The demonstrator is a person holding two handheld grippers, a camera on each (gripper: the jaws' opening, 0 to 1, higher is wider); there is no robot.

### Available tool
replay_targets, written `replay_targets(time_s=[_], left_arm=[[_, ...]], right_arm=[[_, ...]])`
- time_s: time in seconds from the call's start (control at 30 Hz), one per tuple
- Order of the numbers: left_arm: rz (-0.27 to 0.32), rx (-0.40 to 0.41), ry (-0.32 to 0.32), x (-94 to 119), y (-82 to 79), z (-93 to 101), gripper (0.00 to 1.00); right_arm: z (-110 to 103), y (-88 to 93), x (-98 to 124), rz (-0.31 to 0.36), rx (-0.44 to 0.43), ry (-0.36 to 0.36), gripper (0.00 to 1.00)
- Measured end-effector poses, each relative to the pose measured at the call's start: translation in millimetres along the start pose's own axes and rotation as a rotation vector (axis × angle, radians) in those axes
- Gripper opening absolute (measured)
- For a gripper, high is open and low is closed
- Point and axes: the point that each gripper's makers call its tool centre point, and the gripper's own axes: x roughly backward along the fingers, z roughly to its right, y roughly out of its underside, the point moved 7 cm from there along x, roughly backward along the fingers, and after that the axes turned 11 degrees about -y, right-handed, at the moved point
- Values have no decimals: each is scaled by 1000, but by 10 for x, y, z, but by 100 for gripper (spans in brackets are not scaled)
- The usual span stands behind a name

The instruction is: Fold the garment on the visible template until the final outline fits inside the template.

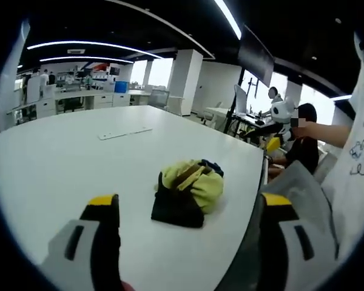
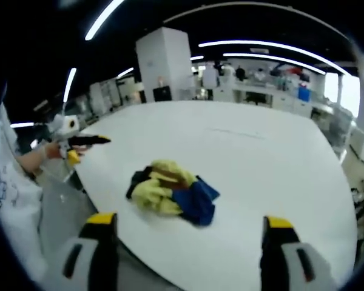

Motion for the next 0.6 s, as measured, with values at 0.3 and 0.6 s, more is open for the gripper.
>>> replay_targets(time_s=[0.3, 0.6], left_arm=[[6, 9, -28, 66, -96, 178, 92], [-2, 18, -120, 73, -152, 432, 90]], right_arm=[[45, -21, 31, 29, -7, -41, 99], [238, 16, 145, 48, 11, -108, 99]])
